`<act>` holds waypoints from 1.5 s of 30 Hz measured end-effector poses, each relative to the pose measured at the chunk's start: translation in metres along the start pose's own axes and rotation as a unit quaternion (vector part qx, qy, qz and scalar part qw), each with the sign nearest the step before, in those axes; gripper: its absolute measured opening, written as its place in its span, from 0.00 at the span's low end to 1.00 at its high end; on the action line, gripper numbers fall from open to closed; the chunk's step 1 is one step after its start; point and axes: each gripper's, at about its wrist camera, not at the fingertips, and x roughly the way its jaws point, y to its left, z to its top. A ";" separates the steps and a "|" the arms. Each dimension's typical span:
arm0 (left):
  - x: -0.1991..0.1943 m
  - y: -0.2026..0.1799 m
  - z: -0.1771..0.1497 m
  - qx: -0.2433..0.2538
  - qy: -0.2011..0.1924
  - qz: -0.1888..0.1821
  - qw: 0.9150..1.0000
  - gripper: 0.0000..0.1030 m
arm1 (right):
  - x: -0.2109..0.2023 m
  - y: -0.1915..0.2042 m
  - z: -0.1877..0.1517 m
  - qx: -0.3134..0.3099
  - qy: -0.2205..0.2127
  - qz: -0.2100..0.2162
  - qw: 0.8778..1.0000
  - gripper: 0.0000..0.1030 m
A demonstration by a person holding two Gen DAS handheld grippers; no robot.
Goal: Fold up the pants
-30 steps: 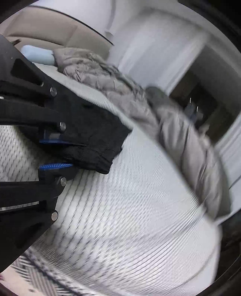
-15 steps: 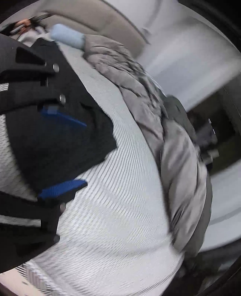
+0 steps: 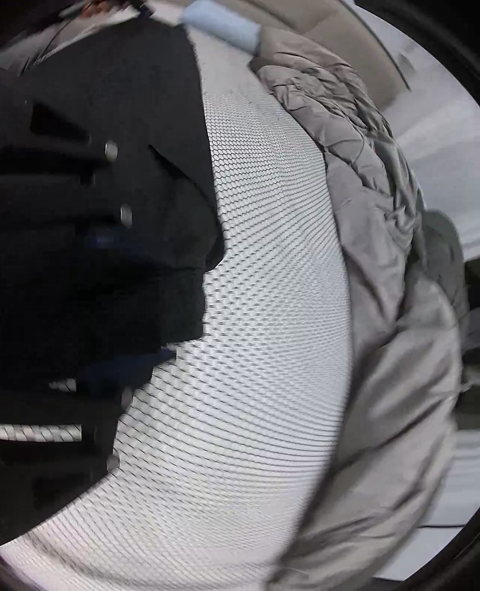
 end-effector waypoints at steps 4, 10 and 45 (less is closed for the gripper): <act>0.014 -0.017 -0.006 0.011 0.014 -0.007 1.000 0.99 | -0.007 -0.016 0.003 0.035 -0.017 -0.044 0.998 0.09; 0.024 -0.035 -0.015 0.011 0.027 -0.027 0.999 0.99 | 0.000 -0.044 -0.007 0.102 -0.005 0.062 0.993 0.45; 0.073 -0.234 -0.095 0.245 0.111 -0.105 0.957 0.99 | -0.050 0.132 -0.124 -0.071 -0.026 0.070 0.995 0.94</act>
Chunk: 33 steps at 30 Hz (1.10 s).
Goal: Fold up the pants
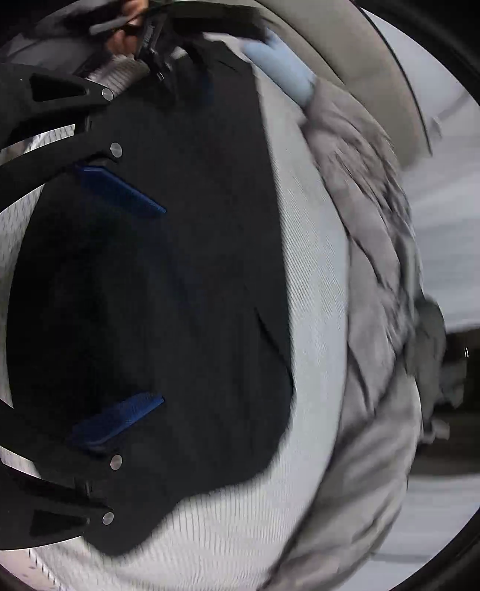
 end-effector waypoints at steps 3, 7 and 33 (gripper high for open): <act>0.011 -0.004 -0.014 0.030 0.014 0.008 0.999 0.99 | 0.029 0.030 -0.003 -0.033 0.022 0.020 0.999 0.94; -0.017 0.030 -0.043 0.025 0.004 0.035 0.999 0.99 | 0.038 0.037 -0.025 -0.110 0.044 -0.038 0.992 0.93; 0.019 0.024 0.009 0.006 0.026 -0.002 1.000 0.99 | 0.057 0.043 -0.012 -0.070 0.049 -0.010 0.996 0.95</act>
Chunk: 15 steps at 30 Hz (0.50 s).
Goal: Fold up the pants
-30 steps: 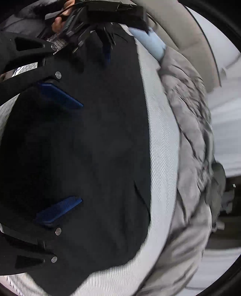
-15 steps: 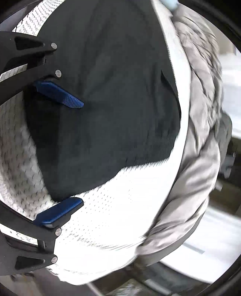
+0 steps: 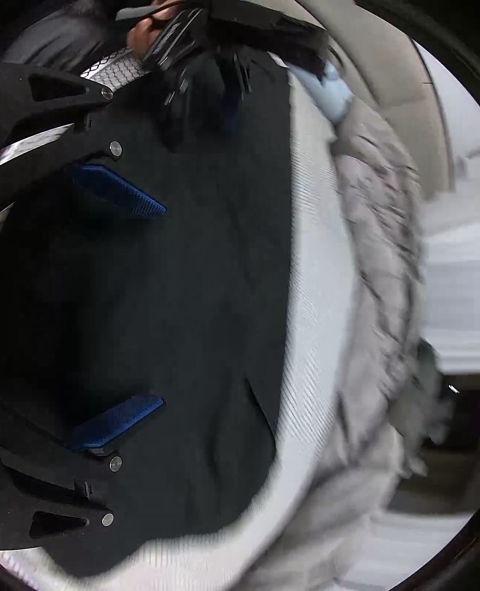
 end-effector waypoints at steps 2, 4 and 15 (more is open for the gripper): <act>-0.017 0.017 -0.012 0.006 -0.009 0.012 1.000 0.99 | 0.004 0.000 -0.005 -0.031 -0.004 -0.011 0.999 0.94; -0.032 0.046 -0.028 -0.009 -0.019 0.048 0.999 0.99 | -0.014 -0.024 -0.013 -0.034 -0.015 -0.058 0.998 0.94; -0.071 0.075 -0.037 -0.055 -0.043 0.082 0.994 0.99 | -0.056 -0.109 -0.026 0.053 -0.044 -0.250 0.966 0.96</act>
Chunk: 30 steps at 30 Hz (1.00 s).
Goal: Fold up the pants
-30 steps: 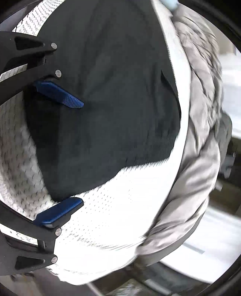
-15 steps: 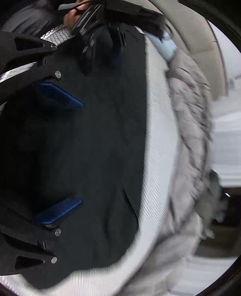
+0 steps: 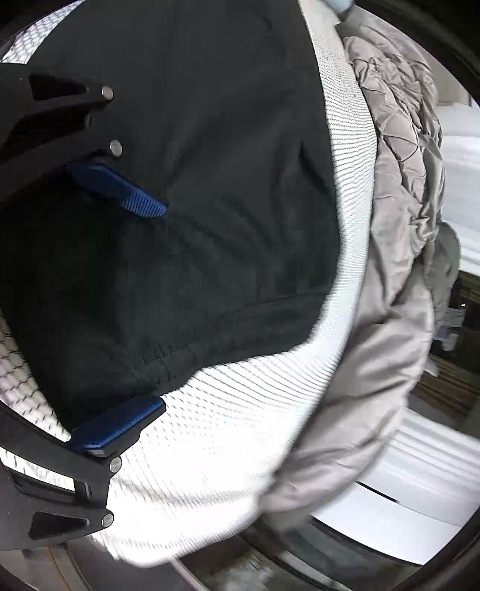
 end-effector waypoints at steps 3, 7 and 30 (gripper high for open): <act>0.008 -0.047 0.030 0.031 -0.008 -0.025 0.999 0.99 | -0.023 0.032 0.024 0.009 -0.021 0.089 0.996 0.96; 0.048 -0.096 0.055 0.068 0.023 -0.071 0.995 0.99 | -0.010 0.098 0.058 -0.022 -0.004 0.194 0.981 0.97; 0.060 0.004 0.081 -0.019 -0.010 -0.028 0.999 0.99 | -0.014 0.025 0.075 0.029 -0.005 0.070 0.997 0.98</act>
